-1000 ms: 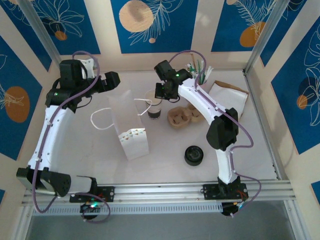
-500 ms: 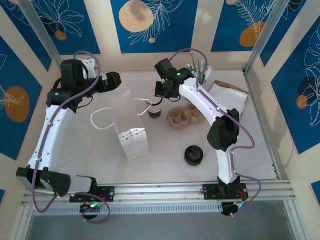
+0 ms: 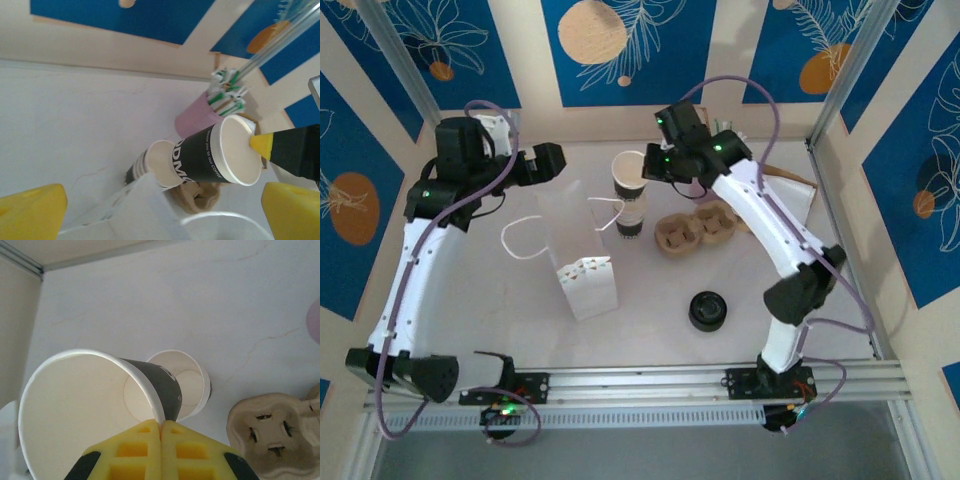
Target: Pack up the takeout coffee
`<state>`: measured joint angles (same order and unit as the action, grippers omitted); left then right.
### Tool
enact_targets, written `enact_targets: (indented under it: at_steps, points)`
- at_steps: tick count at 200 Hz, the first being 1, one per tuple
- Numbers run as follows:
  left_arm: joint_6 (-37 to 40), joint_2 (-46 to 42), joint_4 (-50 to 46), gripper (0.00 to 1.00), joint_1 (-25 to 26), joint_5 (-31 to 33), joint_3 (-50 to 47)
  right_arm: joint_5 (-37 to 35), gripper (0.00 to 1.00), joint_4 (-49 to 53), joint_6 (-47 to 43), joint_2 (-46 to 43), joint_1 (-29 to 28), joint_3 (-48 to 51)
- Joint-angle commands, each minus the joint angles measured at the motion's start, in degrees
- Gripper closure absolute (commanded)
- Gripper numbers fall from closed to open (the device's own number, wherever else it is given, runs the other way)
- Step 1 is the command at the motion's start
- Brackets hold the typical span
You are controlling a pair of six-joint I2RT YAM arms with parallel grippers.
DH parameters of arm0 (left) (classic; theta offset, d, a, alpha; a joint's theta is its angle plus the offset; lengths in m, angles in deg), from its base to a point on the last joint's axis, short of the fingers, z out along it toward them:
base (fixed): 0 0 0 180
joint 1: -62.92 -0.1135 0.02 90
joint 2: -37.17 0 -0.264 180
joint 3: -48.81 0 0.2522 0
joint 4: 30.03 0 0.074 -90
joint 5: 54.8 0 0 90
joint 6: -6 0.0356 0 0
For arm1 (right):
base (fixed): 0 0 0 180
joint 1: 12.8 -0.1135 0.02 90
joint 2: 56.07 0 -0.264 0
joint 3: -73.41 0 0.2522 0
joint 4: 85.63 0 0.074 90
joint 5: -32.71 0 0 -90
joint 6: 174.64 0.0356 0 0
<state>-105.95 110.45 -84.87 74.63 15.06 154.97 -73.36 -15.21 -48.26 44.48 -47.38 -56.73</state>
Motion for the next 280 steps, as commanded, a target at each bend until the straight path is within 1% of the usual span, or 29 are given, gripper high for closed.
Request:
enact_targets:
  at_steps: [1, 36, 49, 85, 102, 116, 145, 164, 195, 216, 224, 238, 257, 280]
  points:
    - [0.16, -3.38, -1.15, 0.0, 2.89, -0.85, 3.41, 0.79, 1.0, 0.24, -1.25, -7.7, -0.3, 5.18]
    - [-0.52, -3.08, -2.08, 0.0, 9.92, 1.82, 6.74, 1.17, 0.99, -1.38, -0.99, -19.87, 0.13, 19.15]
    - [-0.48, -1.67, -2.24, 0.0, 14.04, 3.85, 8.28, 2.05, 0.99, -1.61, -0.56, -23.96, 0.77, 24.36]
    - [1.19, 3.3, -3.05, 0.0, 28.55, 13.14, 12.07, 7.32, 0.98, -4.76, 0.8, -32.79, 2.15, 39.97]
    - [1.26, 4.63, -2.41, 0.0, 32.9, 16.3, 11.48, 9.88, 0.98, -7.13, 1.98, -35.19, 2.2, 47.01]
    - [0.84, 4.9, -1.28, 0.0, 34.64, 17.77, 9.57, 9.94, 0.98, -9.44, 2.53, -36.33, 0.8, 51.58]
    - [-0.14, 1.65, 2.94, 0.0, 36.07, 19.17, 2.37, 4.15, 0.97, -12.46, 2.84, -35.07, -4.01, 58.19]
    - [-0.94, -1.19, 5.47, 0.0, 36.99, 18.91, -1.84, 2.26, 0.97, -15.62, 3.62, -32.94, -6.09, 61.63]
    - [-1.46, -4.79, 7.05, 0.0, 41.02, 21.82, -6.55, 0.36, 0.94, -20.26, 4.47, -28.05, -8.67, 63.9]
    - [-2.51, -6.44, 7.21, 0.0, 42.24, 23.24, -9.23, 0.12, 0.93, -22.05, 4.91, -24.53, -9.67, 63.99]
    - [-2.81, -7.01, 7.41, 0.0, 42.35, 23.57, -10.19, 0.13, 0.89, -22.1, 5.03, -23.59, -10.11, 63.63]
    - [-3.06, -7.74, 7.31, 0.0, 42.51, 24.14, -11.32, -1.09, 0.74, -20.13, 5.6, -22.82, -11.18, 62.49]
    - [-3.09, -8.69, 6.99, 0.0, 42.61, 24.82, -12.2, -3.11, 0.57, -15.83, 6.11, -23.78, -12.37, 60.42]
    - [-2.77, -9.53, 6.37, 0.0, 42.62, 25.35, -12.98, -5.06, 0.42, -10.66, 6.17, -26.94, -13.12, 58.52]
